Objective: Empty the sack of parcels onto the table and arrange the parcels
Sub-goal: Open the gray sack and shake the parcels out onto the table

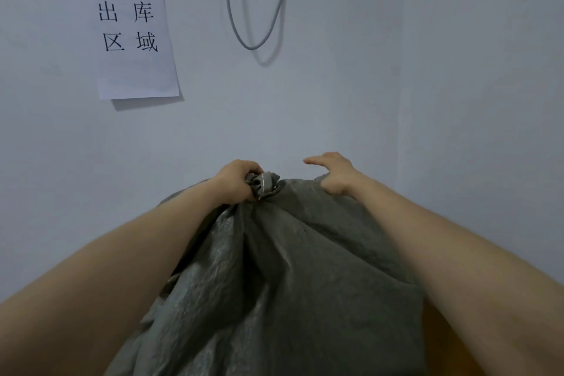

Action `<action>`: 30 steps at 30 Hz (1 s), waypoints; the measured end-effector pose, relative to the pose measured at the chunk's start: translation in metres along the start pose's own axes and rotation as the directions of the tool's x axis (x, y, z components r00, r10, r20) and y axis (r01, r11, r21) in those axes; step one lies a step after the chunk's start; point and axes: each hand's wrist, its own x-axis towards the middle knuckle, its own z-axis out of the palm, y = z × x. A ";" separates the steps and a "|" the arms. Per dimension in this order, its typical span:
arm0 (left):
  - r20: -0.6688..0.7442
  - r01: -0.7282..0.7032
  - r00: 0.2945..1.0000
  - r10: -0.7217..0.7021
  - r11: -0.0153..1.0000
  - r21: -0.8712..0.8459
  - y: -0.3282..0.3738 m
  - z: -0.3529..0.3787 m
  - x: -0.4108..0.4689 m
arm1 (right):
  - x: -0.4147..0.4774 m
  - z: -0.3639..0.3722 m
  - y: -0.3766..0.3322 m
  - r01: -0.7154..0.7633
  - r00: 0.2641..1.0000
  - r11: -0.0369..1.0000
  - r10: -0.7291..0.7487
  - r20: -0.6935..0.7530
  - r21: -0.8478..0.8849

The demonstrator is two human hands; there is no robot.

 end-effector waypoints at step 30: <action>-0.567 0.023 0.819 -0.088 0.992 -0.121 -0.009 -0.064 0.025 | 0.052 -0.053 -0.090 0.133 0.981 0.279 0.100 -0.166 0.951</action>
